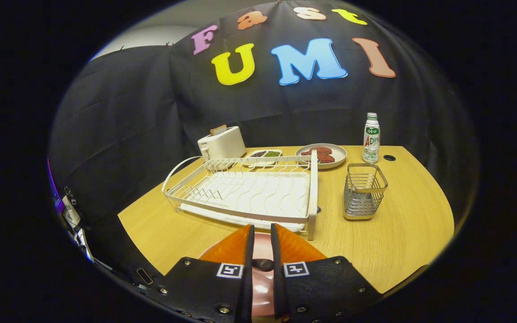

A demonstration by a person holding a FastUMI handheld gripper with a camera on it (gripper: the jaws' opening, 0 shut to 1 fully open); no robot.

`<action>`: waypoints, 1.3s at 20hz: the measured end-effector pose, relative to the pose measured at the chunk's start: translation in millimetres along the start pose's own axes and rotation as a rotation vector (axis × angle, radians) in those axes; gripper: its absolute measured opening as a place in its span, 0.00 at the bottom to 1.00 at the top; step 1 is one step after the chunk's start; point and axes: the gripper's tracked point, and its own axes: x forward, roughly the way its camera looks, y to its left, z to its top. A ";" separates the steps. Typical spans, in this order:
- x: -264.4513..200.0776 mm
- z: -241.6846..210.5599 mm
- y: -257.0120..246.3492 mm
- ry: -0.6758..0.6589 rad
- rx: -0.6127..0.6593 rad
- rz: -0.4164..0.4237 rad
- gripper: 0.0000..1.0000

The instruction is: Take the plate from the dish rack, then take the spoon from the basket and place it into the plate.

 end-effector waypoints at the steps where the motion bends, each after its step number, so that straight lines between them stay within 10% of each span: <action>1: -0.2 -1.0 -0.1 0.006 -0.005 0.007 0.19; 12: -12.2 22.9 -34.4 -0.019 -0.116 -0.055 0.22; 26: -101.2 164.0 -123.7 -0.357 -0.119 -0.352 0.22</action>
